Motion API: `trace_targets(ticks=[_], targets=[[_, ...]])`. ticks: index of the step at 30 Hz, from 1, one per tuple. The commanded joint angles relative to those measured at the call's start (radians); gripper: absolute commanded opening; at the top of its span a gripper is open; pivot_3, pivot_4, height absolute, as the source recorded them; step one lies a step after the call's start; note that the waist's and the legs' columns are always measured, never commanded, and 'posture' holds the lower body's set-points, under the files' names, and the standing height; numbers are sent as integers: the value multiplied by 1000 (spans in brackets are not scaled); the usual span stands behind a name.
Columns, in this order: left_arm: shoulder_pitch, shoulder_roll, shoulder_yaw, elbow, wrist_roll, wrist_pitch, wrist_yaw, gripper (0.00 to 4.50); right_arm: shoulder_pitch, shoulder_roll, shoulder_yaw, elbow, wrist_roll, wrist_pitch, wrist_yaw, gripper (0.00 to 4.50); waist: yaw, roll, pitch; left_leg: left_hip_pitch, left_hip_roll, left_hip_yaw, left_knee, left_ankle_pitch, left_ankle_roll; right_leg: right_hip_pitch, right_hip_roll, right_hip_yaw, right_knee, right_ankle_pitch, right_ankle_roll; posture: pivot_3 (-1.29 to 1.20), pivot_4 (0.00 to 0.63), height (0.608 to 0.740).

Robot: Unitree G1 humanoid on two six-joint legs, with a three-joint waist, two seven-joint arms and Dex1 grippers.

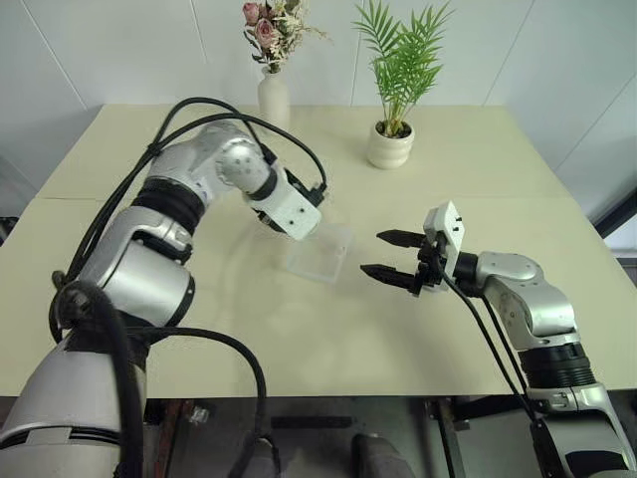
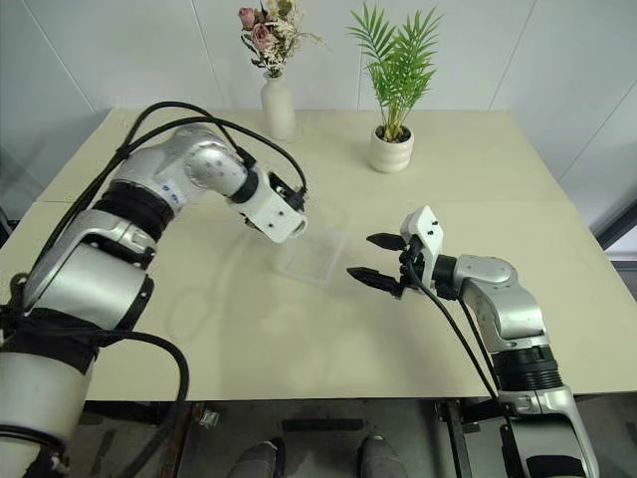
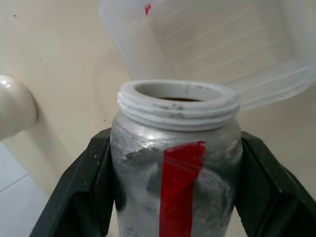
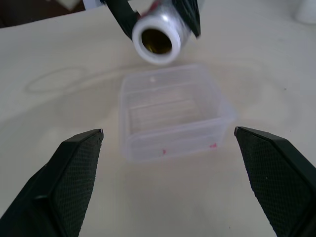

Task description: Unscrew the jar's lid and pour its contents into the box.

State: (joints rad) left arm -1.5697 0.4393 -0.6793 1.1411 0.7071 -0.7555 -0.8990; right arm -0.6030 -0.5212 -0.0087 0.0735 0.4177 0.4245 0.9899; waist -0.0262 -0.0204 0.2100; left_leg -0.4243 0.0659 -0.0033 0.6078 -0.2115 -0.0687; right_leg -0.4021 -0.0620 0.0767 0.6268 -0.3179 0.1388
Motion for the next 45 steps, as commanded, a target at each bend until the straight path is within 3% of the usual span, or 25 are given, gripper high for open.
trace_targets(ticks=[1,7,14,17,23,28,30,36,38,45], targets=[[-65,-84,-90,24,124,7,107,2744,1,18,-36,-61,33,2,-36,4489,0,0,0,0,0,1,0,0,0,0,0,1,0,0,0,0,150,740],[-138,-183,-237,71,286,98,83,2744,2,42,-50,-82,63,14,-71,4489,-3,-1,1,-9,0,5,1,0,0,-13,1,7,4,0,1,0,150,740],[-229,-214,-258,87,322,90,169,2744,-31,58,-46,-64,73,17,-75,4489,1,-2,1,-10,0,8,3,-1,1,-15,1,11,5,1,2,0,150,740],[-240,-211,-257,90,316,71,170,2744,-36,56,-45,-61,73,19,-71,4489,2,-2,1,-12,0,9,4,-1,1,-16,0,11,4,1,3,0,150,740],[-195,-155,-146,79,169,16,-14,2744,-54,47,-43,-43,70,28,-61,4489,-2,-2,1,-12,0,10,4,0,-1,-17,1,12,7,1,3,0,150,740],[-142,-84,-138,29,166,11,-75,2744,-66,44,-44,-29,66,36,-52,4489,-3,-2,1,-12,0,11,6,1,-2,-20,1,14,12,1,3,0,150,740],[-111,-72,-106,4,125,12,-112,2744,-75,48,-40,-25,65,38,-53,4489,-1,-2,1,-11,0,11,6,1,-1,-20,1,14,14,1,3,0,150,740],[40,-24,149,-49,-185,153,-295,2744,-72,50,-40,-31,70,46,-54,4489,0,-2,1,-12,0,11,13,0,0,-20,1,14,19,1,3,0,150,740],[82,18,204,-84,-228,183,-276,2744,-68,48,-40,-33,72,53,-52,4489,-7,-2,1,-12,0,11,14,0,0,-20,1,14,21,2,3,0,150,740],[208,8,450,-271,-508,468,-277,2744,-78,49,-30,-25,68,67,-41,4489,-4,-2,1,-11,0,10,22,1,1,-20,1,14,30,2,4,0,150,740]])
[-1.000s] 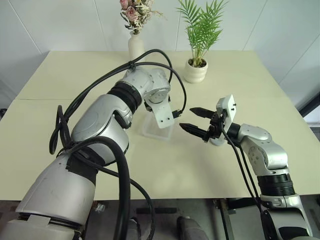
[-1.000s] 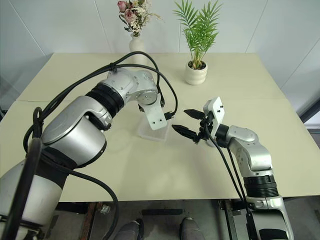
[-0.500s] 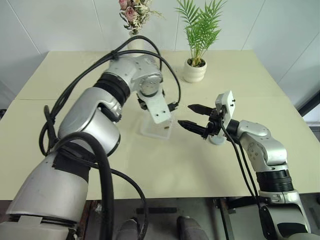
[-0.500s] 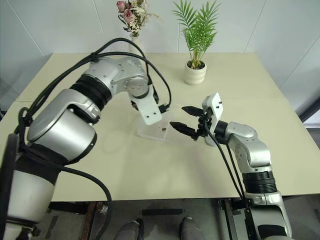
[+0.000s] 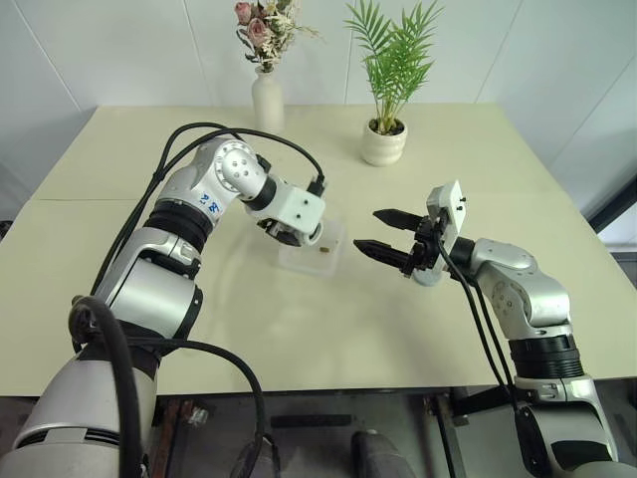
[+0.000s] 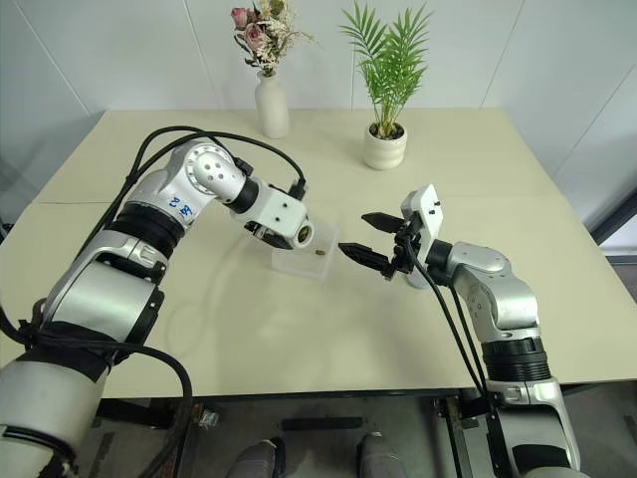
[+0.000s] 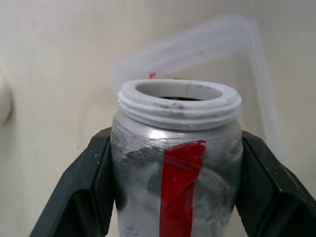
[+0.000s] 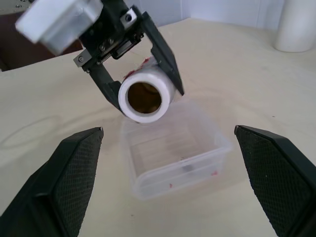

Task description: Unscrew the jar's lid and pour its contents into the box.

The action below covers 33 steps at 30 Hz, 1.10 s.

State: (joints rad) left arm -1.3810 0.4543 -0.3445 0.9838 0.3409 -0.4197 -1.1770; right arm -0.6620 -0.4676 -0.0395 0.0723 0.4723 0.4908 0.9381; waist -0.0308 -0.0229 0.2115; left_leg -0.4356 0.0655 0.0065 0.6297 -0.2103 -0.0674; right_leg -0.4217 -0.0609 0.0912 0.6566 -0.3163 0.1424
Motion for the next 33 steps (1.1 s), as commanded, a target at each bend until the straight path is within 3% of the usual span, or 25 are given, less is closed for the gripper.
trace_targets(ticks=[1,7,16,23,33], targets=[[43,-8,154,-156,-187,209,0,2744,-22,-4,0,-24,14,3,10,4489,0,0,0,0,0,0,1,0,0,0,0,0,0,0,0,0,150,740],[261,41,436,-415,-429,490,174,2744,-11,-4,4,-53,20,15,7,4489,-25,0,0,5,0,1,0,2,0,0,1,2,6,1,0,0,150,740],[573,36,700,-677,-656,633,408,2744,-2,-3,8,-69,14,7,4,4489,-25,0,0,14,0,0,0,3,0,9,1,2,5,2,-1,0,150,740],[759,21,803,-751,-709,542,521,2744,-6,-12,35,-73,4,-1,28,4489,-24,0,0,14,0,0,0,3,0,11,0,2,2,5,0,0,150,740],[890,-40,845,-647,-759,313,535,2744,-14,-15,67,-56,-31,-29,55,4489,-23,-1,0,14,0,1,-1,3,0,11,1,2,0,6,-1,0,150,740]])
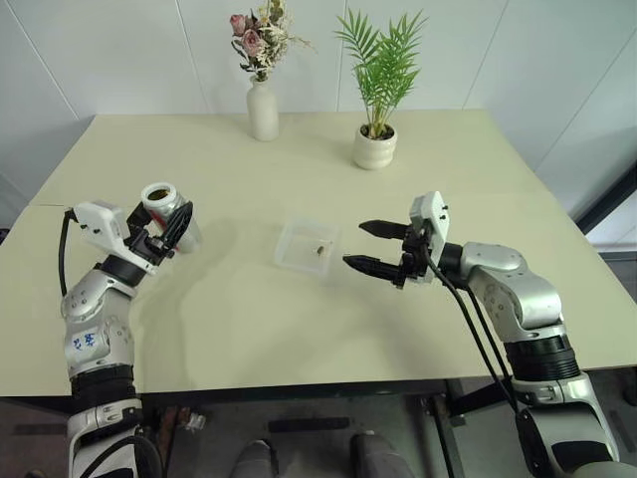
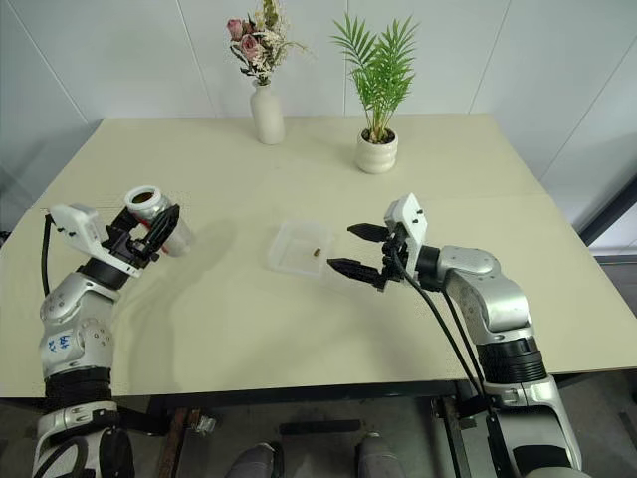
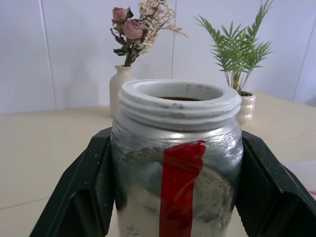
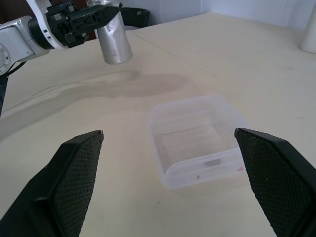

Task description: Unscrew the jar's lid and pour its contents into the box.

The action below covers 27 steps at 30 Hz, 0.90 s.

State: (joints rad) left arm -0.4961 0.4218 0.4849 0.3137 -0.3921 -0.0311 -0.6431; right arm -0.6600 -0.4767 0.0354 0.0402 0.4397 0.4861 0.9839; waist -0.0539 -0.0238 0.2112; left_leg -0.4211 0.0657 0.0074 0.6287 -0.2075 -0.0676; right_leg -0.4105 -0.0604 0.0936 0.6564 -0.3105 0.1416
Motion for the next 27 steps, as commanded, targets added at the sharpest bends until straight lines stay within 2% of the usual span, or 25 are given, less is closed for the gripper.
trace_targets(ticks=[1,10,16,18,22,27], targets=[[8,-9,12,44,-21,-99,-3,2744,-16,-6,-5,-24,0,-26,10,4489,0,0,0,0,0,0,0,0,0,0,0,0,-1,0,0,0,150,740],[13,8,-1,200,4,-190,15,2744,-22,-13,-6,-33,-3,-14,20,4489,-2,-1,0,0,0,1,-3,0,0,0,0,0,-4,1,0,0,150,740],[17,23,-8,206,-6,-197,15,2744,-22,-18,-8,-36,-3,-8,25,4489,-1,-1,0,0,0,1,-4,0,0,0,0,0,-5,1,0,0,150,740],[20,26,-12,200,-9,-200,10,3484,-21,-18,-7,-37,-3,-8,26,4500,-1,-1,0,0,0,1,-5,0,0,0,0,0,-6,1,0,0,150,740],[49,31,-25,140,-25,-171,-8,4492,-22,-17,-4,-34,-5,-9,28,4500,-1,-1,0,0,0,1,-7,0,0,0,0,0,-7,1,0,0,150,740],[89,53,-23,88,-35,-166,-22,4492,-20,-13,-5,-34,-4,-10,33,4500,-2,-1,0,0,0,2,-9,0,0,0,0,0,-10,1,0,0,150,740]])
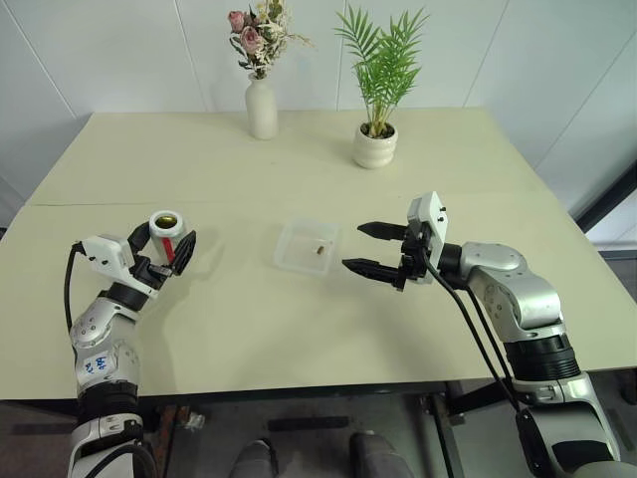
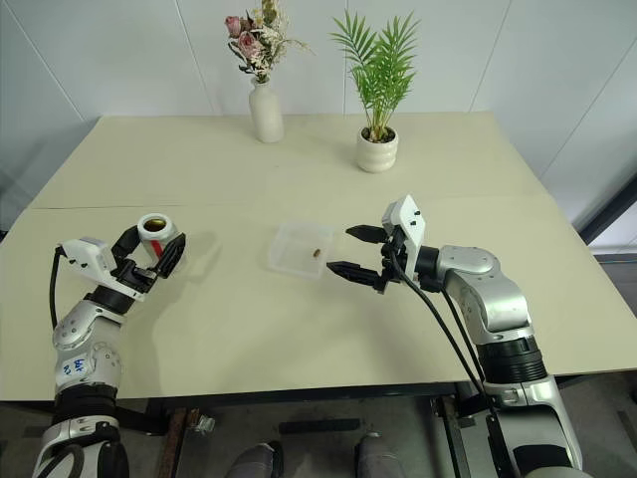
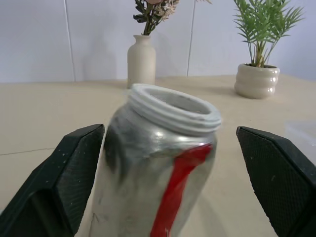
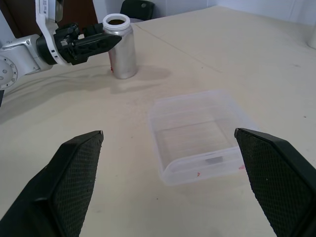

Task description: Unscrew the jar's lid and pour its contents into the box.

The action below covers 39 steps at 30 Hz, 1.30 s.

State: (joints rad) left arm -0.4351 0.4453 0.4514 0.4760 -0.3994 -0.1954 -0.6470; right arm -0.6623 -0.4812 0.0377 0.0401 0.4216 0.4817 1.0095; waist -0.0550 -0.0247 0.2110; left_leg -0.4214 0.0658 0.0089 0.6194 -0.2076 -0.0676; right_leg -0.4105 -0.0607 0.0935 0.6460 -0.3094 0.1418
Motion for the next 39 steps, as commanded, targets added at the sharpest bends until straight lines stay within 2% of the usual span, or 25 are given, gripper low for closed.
trace_targets(ticks=[1,5,7,14,17,22,30,35,39], targets=[[44,36,14,-96,-39,6,-28,4492,-15,-8,-8,-34,15,-7,8,4500,-1,0,0,0,0,0,-1,0,0,0,0,0,-1,0,0,0,150,740],[84,64,39,-170,-68,-10,-45,4492,-12,-7,-9,-31,15,-11,15,4500,0,0,0,0,0,1,-4,0,0,-1,0,0,-3,0,0,0,150,740],[86,59,76,-230,-145,-17,-71,4492,-11,-6,-11,-32,18,-12,17,4500,0,0,0,0,0,1,-5,0,0,-1,0,0,-3,0,0,0,150,740],[106,177,115,-382,-191,71,-78,4492,4,-23,-32,-37,29,-21,41,4500,-1,-1,0,0,0,2,-5,0,0,-1,0,0,-4,0,0,0,150,740],[106,217,87,-448,-231,139,-124,4492,10,-42,-46,-45,34,-33,53,4500,-1,-1,0,0,0,2,-6,0,0,-1,-1,0,-4,0,-1,0,150,740],[146,291,-40,-564,-274,282,-297,4492,52,-114,-93,-124,72,-16,75,4500,2,-1,0,0,0,2,-8,0,0,-1,-1,0,-8,0,-1,0,150,740],[194,359,-125,-564,-258,343,-514,4492,233,-254,-196,-331,135,-7,92,4500,-4,-1,0,0,1,3,-9,-3,0,-1,-1,0,-10,-2,-3,0,150,740],[222,375,-118,-506,-230,330,-566,4492,363,-304,-225,-470,169,-6,96,4500,-1,-1,0,0,1,3,-9,-3,0,-1,-1,0,-10,-2,-4,0,150,740],[265,384,-113,-523,-208,310,-590,4492,396,-311,-235,-502,197,4,75,4500,-3,-1,0,0,1,4,-8,-3,0,-1,-1,0,-14,-3,-6,0,150,740]])
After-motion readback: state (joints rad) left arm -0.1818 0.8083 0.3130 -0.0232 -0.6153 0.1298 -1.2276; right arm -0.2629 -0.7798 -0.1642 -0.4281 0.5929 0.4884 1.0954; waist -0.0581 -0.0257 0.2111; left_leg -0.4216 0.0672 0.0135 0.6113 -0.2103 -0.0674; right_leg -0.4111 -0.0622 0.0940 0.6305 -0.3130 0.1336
